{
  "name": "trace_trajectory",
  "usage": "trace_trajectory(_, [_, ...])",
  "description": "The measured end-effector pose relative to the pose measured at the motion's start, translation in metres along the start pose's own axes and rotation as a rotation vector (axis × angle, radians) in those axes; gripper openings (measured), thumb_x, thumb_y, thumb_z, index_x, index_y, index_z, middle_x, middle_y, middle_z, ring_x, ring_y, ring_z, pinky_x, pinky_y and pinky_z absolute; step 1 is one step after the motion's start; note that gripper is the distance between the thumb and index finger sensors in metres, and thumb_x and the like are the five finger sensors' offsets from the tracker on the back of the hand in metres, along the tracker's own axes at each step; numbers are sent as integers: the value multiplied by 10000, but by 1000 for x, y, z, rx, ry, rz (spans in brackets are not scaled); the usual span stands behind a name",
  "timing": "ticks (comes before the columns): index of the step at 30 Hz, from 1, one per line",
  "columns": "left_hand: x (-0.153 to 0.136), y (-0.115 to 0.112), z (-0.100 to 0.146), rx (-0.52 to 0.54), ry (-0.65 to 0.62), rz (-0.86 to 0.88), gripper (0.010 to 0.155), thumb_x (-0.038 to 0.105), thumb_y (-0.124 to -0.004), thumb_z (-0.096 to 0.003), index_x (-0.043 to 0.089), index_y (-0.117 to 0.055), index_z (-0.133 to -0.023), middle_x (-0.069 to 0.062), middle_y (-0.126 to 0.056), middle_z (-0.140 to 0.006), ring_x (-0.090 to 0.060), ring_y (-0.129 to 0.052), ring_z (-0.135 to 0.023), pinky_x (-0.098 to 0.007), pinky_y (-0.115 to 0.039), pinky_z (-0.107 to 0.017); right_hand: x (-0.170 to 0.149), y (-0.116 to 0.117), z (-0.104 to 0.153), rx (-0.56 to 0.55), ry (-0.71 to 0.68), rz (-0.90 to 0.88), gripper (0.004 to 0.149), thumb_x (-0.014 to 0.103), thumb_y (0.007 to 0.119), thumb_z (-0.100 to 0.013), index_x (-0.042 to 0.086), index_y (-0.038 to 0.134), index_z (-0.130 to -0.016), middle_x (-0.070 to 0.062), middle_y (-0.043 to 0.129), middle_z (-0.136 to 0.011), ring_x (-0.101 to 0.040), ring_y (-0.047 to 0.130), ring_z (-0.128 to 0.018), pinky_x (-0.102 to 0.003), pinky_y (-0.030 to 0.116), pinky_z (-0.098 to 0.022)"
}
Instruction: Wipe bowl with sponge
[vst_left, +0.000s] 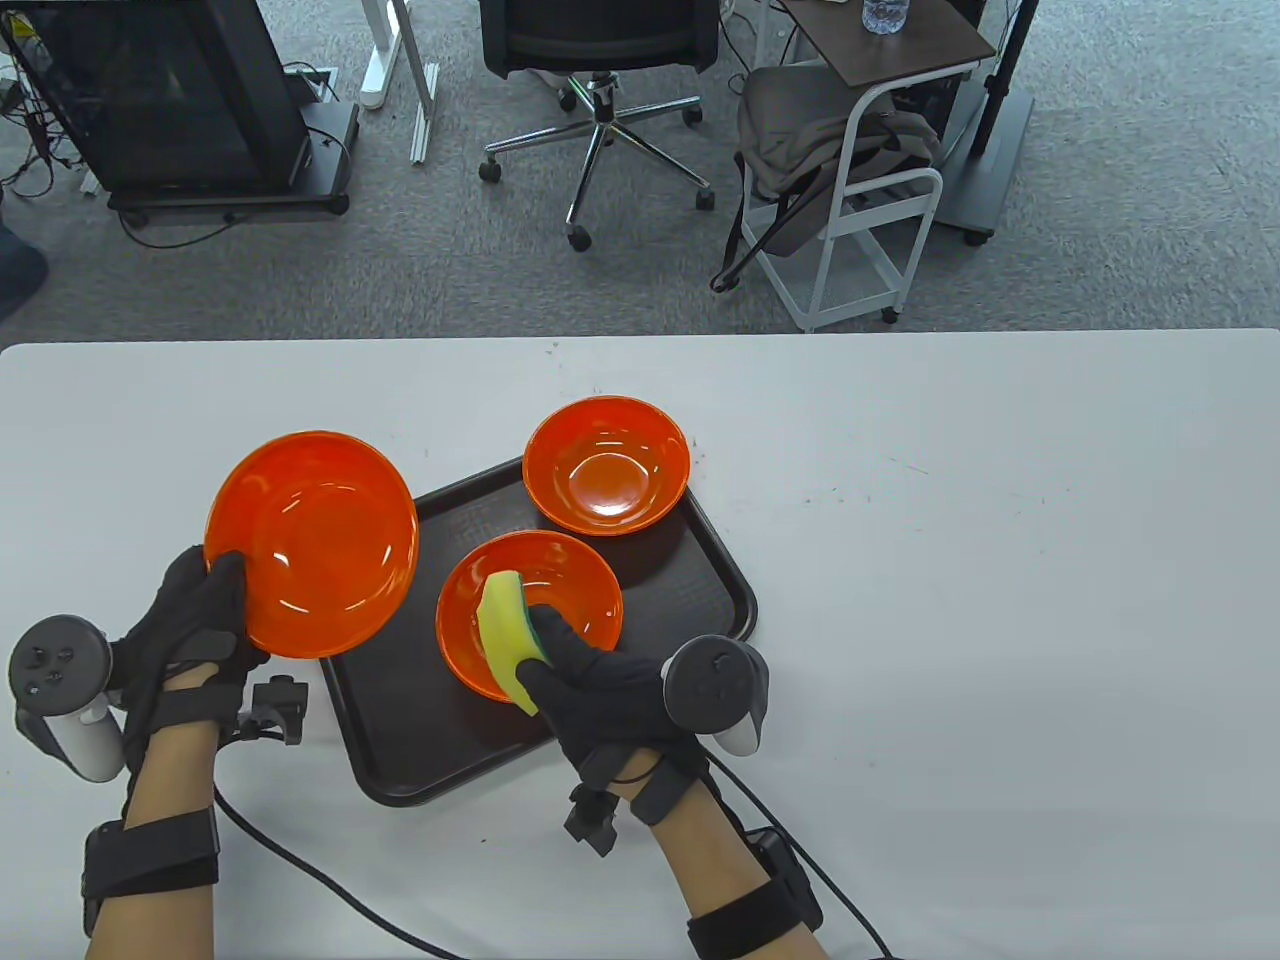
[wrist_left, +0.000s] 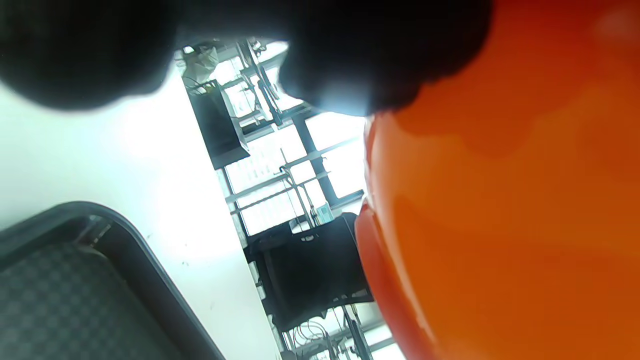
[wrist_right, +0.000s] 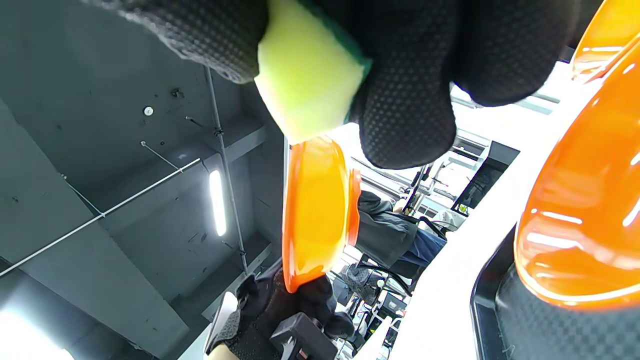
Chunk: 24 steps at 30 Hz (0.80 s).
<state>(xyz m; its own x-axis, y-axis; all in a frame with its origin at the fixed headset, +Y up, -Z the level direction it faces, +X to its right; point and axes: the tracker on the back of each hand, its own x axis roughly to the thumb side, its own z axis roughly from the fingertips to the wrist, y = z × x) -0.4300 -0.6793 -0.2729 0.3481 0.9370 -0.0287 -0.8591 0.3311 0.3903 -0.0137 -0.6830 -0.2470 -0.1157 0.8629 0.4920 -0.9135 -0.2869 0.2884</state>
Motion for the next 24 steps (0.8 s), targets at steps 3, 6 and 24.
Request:
trace_trajectory(3, [-11,14,-3,72,60,12,544,462,-788,-511,87,-758,-904,-25,-976,-317,-116,-924,-16,-381,-908,-175,-1,-6,0,-15,-2,1,555,345,746,-575,-17,534,-937,-285,830,-845,-373,1006,-603,-590,776,-465])
trace_trajectory(6, [-25,28,-5,147,136,41,557,457,-780,-514,84,-727,-925,-39,-971,-345,-122,-930,-40,-386,-905,-193,-1,-11,1,-31,-3,-2,552,343,747,-575,-16,534,-937,-285,830,-845,-373,1006,-604,-589,776,-466])
trace_trajectory(24, [-91,19,-2,195,458,57,655,425,-709,-531,68,-455,-1018,-96,-907,-543,-165,-956,-224,-435,-875,-326,-2,-19,3,-54,1,-12,553,348,743,-578,-2,529,-948,-277,824,-859,-376,1000,-610,-593,771,-469])
